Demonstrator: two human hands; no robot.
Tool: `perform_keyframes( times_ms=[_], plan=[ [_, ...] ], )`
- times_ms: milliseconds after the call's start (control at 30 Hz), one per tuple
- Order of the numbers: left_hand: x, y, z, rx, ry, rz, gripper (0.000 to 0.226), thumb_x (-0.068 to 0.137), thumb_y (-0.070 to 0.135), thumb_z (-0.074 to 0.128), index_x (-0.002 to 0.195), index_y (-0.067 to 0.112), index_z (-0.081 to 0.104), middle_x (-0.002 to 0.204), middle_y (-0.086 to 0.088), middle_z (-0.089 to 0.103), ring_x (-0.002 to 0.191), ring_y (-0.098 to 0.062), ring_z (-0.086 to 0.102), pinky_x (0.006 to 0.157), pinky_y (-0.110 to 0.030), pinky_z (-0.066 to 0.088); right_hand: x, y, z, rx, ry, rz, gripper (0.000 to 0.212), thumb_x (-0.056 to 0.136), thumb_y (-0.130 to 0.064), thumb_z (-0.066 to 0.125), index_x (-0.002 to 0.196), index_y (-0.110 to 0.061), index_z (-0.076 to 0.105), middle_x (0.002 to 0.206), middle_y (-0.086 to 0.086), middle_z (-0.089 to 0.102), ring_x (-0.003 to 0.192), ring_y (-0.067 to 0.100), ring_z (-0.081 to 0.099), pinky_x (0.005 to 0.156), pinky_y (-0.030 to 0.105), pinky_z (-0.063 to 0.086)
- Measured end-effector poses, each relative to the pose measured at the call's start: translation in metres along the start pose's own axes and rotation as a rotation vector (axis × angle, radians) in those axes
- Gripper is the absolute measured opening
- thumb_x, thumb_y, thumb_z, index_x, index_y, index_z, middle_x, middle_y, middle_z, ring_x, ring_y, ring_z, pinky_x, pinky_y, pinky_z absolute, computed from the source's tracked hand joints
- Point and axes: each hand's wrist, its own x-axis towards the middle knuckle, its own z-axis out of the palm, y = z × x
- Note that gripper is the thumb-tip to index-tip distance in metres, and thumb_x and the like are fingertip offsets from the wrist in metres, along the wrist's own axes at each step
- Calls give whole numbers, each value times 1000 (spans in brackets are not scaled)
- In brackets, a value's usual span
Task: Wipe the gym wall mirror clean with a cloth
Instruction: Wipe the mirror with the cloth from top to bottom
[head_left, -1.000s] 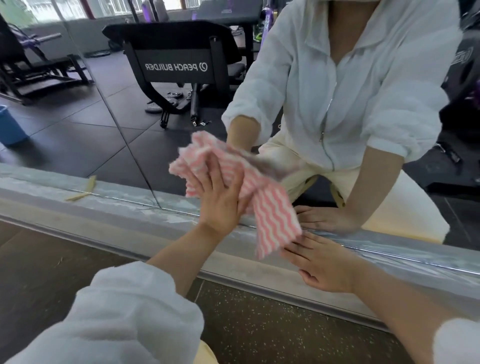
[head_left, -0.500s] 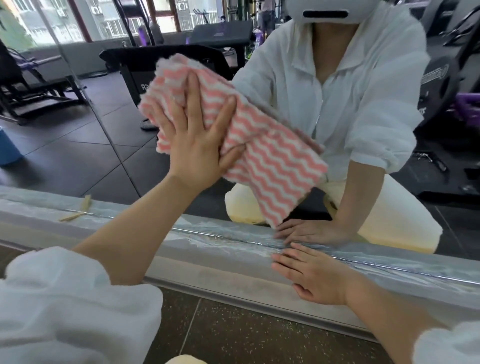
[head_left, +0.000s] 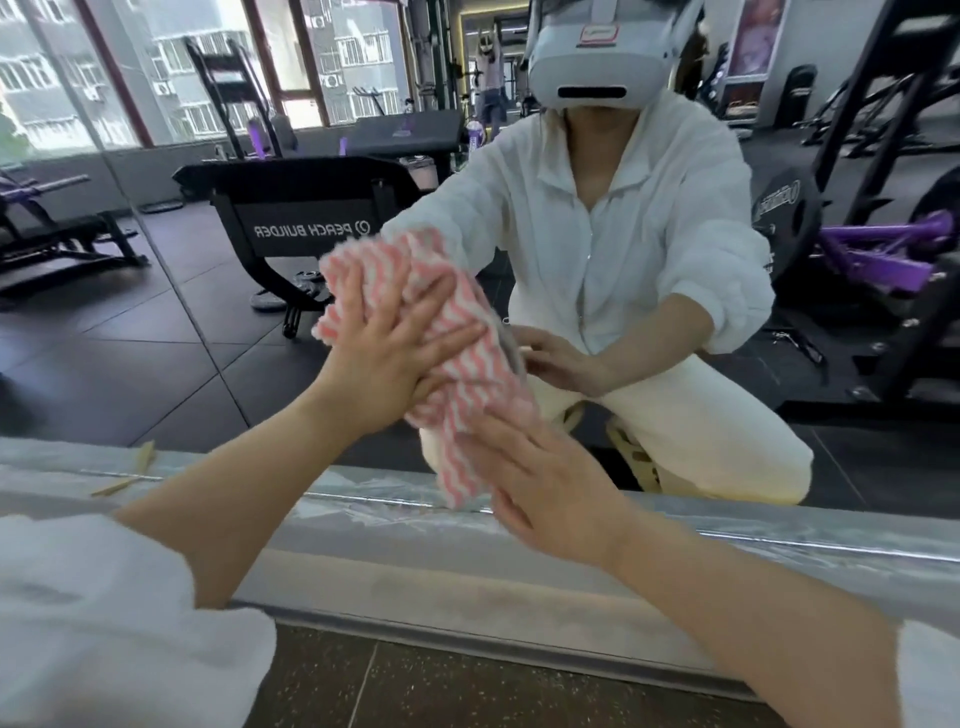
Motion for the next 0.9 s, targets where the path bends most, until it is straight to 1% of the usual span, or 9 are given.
perform_keyframes(
  times_ms=[100, 267, 367, 467, 600, 667, 767, 833, 900],
  plan=[
    [54, 6, -19, -72, 19, -183, 50, 98, 55, 25, 143, 33, 30, 149, -20, 16, 130, -52, 21, 94, -76, 5, 30, 18, -25, -158, 44, 225, 50, 91, -18, 40, 137, -1, 47, 143, 19, 46, 134, 34, 41, 113, 47, 30],
    [102, 57, -22, -153, 44, -371, 49, 99, 53, 20, 143, 34, 29, 151, -23, 21, 130, -60, 24, 95, -76, 4, 15, 43, -60, -374, 4, 436, 56, 92, -25, 34, 137, 6, 46, 146, 21, 42, 136, 35, 39, 110, 49, 35],
    [127, 93, -20, -182, 97, -327, 48, 98, 52, 23, 143, 35, 26, 150, -15, 14, 134, -49, 15, 99, -75, -1, -21, 52, -71, -432, 33, 491, 54, 96, -25, 29, 137, 7, 45, 146, 24, 41, 138, 38, 35, 110, 49, 30],
    [148, 132, -17, -237, 130, -232, 48, 100, 51, 19, 143, 34, 32, 151, -12, 23, 136, -42, 17, 103, -70, -9, -59, 58, -76, -432, 87, 565, 55, 102, -24, 17, 136, 11, 44, 146, 27, 37, 139, 40, 32, 111, 51, 30],
    [154, 170, -18, -212, 117, -134, 56, 90, 46, 43, 143, 31, 38, 152, -5, 34, 139, -33, 20, 110, -64, -9, -82, 49, -70, -201, 288, 778, 62, 89, -16, 31, 148, -3, 14, 154, 18, 13, 144, 34, 15, 109, 56, 32],
    [146, 170, -18, -196, 117, -120, 59, 89, 49, 48, 144, 30, 38, 151, -3, 37, 141, -32, 20, 113, -60, -6, -82, 47, -64, -202, 327, 802, 64, 90, -19, 32, 148, -4, 8, 154, 17, 10, 144, 35, 9, 110, 60, 26],
    [121, 157, -13, -232, 122, -153, 57, 92, 50, 40, 144, 28, 38, 152, -6, 33, 146, -31, 7, 115, -57, 2, -71, 53, -54, -330, 296, 802, 60, 99, -37, 30, 148, -6, 15, 153, 24, 9, 141, 41, 4, 111, 61, 9],
    [91, 145, -6, -225, 76, -240, 61, 94, 53, 36, 149, 28, 24, 156, -9, 23, 147, -30, -4, 117, -54, 4, -56, 56, -47, -419, 256, 761, 61, 99, -47, 28, 150, -15, 19, 153, 24, 10, 140, 44, 5, 109, 62, 3],
    [60, 139, 2, -210, 28, -328, 69, 96, 56, 32, 153, 27, 6, 160, -9, 0, 147, -28, -4, 118, -51, 6, -45, 58, -45, -507, 216, 684, 64, 97, -48, 33, 153, -23, 13, 154, 20, 8, 141, 44, 5, 109, 63, 0]
  ],
)
